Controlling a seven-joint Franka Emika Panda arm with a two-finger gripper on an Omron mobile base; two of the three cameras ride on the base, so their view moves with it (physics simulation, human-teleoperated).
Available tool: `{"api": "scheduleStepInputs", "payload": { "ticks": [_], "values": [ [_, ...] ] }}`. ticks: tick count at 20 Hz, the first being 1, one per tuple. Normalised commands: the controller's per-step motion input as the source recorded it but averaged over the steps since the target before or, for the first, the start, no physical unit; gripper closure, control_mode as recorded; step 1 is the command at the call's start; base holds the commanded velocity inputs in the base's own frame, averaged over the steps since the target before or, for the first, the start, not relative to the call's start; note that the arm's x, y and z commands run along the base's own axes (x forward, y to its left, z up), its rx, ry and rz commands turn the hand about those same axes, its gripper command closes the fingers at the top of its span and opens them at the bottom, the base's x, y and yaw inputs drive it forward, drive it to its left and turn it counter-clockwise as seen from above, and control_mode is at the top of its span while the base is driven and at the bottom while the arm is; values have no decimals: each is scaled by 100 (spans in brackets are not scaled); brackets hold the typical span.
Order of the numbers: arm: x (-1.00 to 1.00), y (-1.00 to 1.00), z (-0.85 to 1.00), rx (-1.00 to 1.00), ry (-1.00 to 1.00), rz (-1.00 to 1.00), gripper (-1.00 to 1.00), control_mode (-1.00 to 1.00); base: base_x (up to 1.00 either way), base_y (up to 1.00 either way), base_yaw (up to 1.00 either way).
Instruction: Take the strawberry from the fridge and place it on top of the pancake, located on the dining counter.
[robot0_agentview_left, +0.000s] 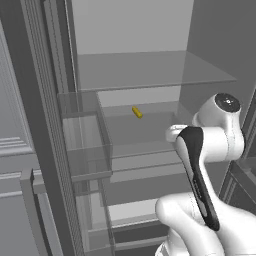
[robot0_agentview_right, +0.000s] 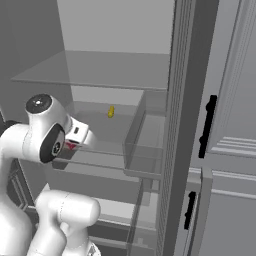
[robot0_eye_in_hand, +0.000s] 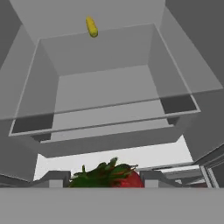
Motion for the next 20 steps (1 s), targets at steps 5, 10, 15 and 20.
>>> {"api": "scheduleStepInputs", "payload": {
  "ticks": [5,10,15,20],
  "values": [
    [-100,0,56,-12,7,0,100,-100,0,0,0],
    [-67,0,6,-1,-4,4,100,-100,0,0,0],
    [-21,0,-6,4,-1,11,100,-100,0,0,0],
    [0,0,0,0,0,0,100,-100,0,0,0]
  ]
}}
